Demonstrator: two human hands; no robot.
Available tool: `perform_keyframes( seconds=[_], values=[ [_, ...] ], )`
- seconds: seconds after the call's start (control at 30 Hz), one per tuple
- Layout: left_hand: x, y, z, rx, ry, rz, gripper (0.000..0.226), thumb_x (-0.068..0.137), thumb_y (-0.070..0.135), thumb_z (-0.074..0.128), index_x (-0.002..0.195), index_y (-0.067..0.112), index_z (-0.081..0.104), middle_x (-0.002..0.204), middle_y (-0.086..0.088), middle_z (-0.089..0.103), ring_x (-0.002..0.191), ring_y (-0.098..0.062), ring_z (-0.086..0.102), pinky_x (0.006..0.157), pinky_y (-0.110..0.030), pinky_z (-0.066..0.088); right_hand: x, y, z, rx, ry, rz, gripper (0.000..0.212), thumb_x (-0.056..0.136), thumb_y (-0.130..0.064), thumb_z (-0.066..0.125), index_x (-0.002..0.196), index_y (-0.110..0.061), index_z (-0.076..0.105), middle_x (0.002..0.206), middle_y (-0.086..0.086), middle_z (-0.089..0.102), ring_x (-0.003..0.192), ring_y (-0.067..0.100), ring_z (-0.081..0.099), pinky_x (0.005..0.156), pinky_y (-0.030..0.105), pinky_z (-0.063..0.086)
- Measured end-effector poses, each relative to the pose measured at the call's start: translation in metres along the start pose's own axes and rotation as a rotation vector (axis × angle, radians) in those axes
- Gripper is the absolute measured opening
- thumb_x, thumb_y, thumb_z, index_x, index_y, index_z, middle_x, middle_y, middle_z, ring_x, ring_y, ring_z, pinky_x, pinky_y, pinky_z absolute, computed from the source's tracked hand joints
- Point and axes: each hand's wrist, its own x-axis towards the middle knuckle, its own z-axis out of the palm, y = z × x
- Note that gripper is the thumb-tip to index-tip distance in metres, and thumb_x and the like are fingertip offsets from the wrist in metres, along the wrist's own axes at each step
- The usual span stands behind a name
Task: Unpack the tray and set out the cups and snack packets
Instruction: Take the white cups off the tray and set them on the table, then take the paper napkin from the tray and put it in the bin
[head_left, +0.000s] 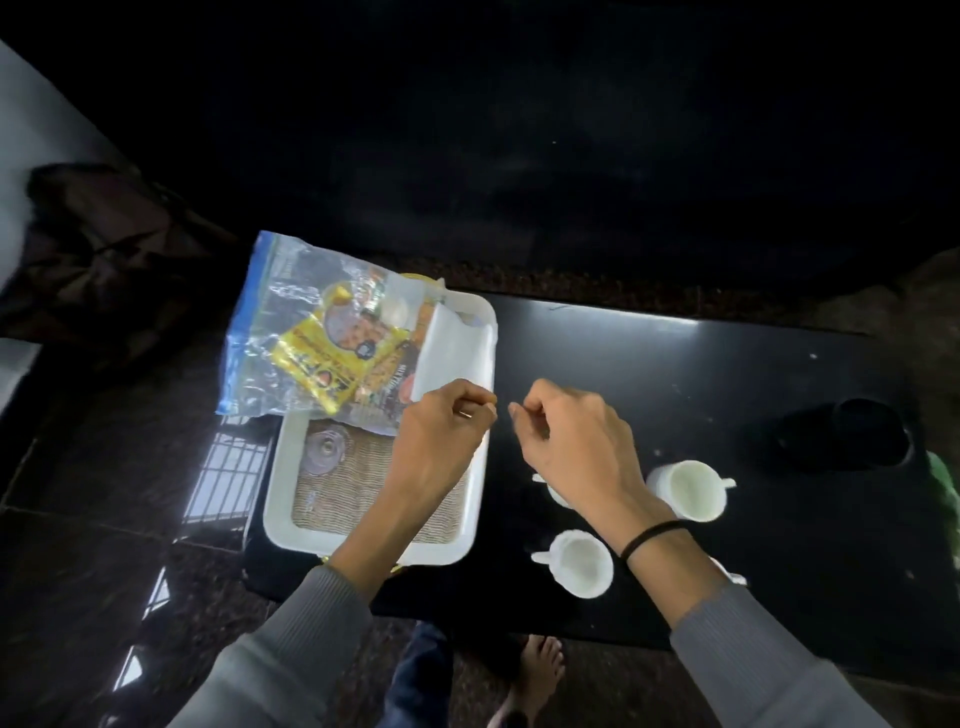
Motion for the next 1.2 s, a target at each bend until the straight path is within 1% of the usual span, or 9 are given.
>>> perform_keyframes(
  seconds=[0.23,0.37,0.47,0.6,0.73,0.83,0.97,1.1,1.2],
  values=[
    [0.030,-0.042,-0.055,0.126,0.116,-0.027,0.021,0.093,0.016,0.064,0.111,0.019,0.072,0.097,0.010,0.072,0.089,-0.011,0.069,0.069,-0.025,0.053,0.046,-0.053,0.049,0.086,-0.132,-0.008,0.023,0.100,-0.038,0.057,0.096,-0.017,0.063,0.097,0.000,0.070,0.081,0.025,0.067,0.068,0.040,0.058],
    [0.053,-0.053,-0.064,0.256,0.108,-0.013,0.040,0.094,0.024,0.066,0.133,0.016,0.059,0.129,0.002,0.065,0.109,-0.022,0.066,0.089,-0.041,0.056,0.066,-0.063,0.073,0.102,-0.201,0.026,0.024,0.100,-0.037,0.058,0.107,-0.015,0.063,0.111,0.003,0.067,0.093,0.025,0.067,0.074,0.043,0.058],
    [0.074,-0.056,-0.060,0.314,0.069,-0.017,0.046,0.096,0.029,0.065,0.139,0.017,0.051,0.134,0.000,0.062,0.110,-0.023,0.065,0.093,-0.044,0.055,0.075,-0.065,0.085,0.126,-0.232,0.064,0.027,0.099,-0.036,0.059,0.115,-0.014,0.061,0.118,0.004,0.066,0.098,0.025,0.066,0.076,0.043,0.058],
    [0.096,-0.056,-0.051,0.424,0.064,0.003,0.044,0.095,0.044,0.065,0.132,0.022,0.055,0.127,0.006,0.066,0.105,-0.017,0.067,0.078,-0.033,0.051,0.081,-0.063,0.095,0.149,-0.269,0.077,0.027,0.098,-0.025,0.062,0.122,-0.014,0.058,0.126,0.005,0.065,0.104,0.026,0.067,0.079,0.045,0.059],
    [0.108,-0.055,-0.043,0.530,0.060,0.019,0.043,0.093,0.051,0.064,0.126,0.023,0.057,0.117,0.006,0.068,0.101,-0.019,0.068,0.079,-0.036,0.055,0.080,-0.058,0.100,0.175,-0.262,0.101,0.030,0.098,-0.019,0.061,0.127,-0.013,0.055,0.130,0.006,0.065,0.104,0.026,0.068,0.080,0.045,0.060],
    [0.112,-0.052,-0.040,0.562,0.065,0.030,0.031,0.093,0.047,0.066,0.113,0.023,0.064,0.101,0.005,0.071,0.093,-0.021,0.069,0.076,-0.034,0.054,0.078,-0.053,0.100,0.186,-0.243,0.112,0.028,0.100,-0.022,0.058,0.127,-0.013,0.054,0.128,0.006,0.065,0.102,0.025,0.068,0.078,0.043,0.060],
    [0.106,-0.052,-0.041,0.516,0.065,0.089,0.016,0.089,0.034,0.068,0.097,0.022,0.074,0.088,0.006,0.071,0.084,-0.020,0.070,0.070,-0.030,0.051,0.075,-0.045,0.093,0.187,-0.214,0.122,0.029,0.100,-0.027,0.059,0.126,-0.014,0.054,0.129,0.004,0.065,0.104,0.024,0.067,0.079,0.042,0.060],
    [0.087,-0.050,-0.047,0.364,0.034,0.231,0.015,0.083,0.028,0.070,0.085,0.013,0.066,0.097,0.002,0.068,0.083,-0.021,0.067,0.071,-0.038,0.057,0.068,-0.036,0.077,0.189,-0.177,0.116,0.031,0.098,-0.028,0.063,0.124,-0.016,0.052,0.125,0.002,0.065,0.104,0.023,0.066,0.078,0.042,0.060],
    [0.068,-0.040,-0.053,0.271,-0.037,0.315,0.021,0.080,0.029,0.065,0.079,0.008,0.059,0.090,-0.003,0.068,0.081,-0.026,0.066,0.073,-0.042,0.058,0.064,-0.028,0.059,0.188,-0.184,0.116,0.044,0.092,-0.028,0.070,0.128,-0.020,0.046,0.129,0.001,0.061,0.111,0.023,0.062,0.081,0.042,0.058]
  ],
)
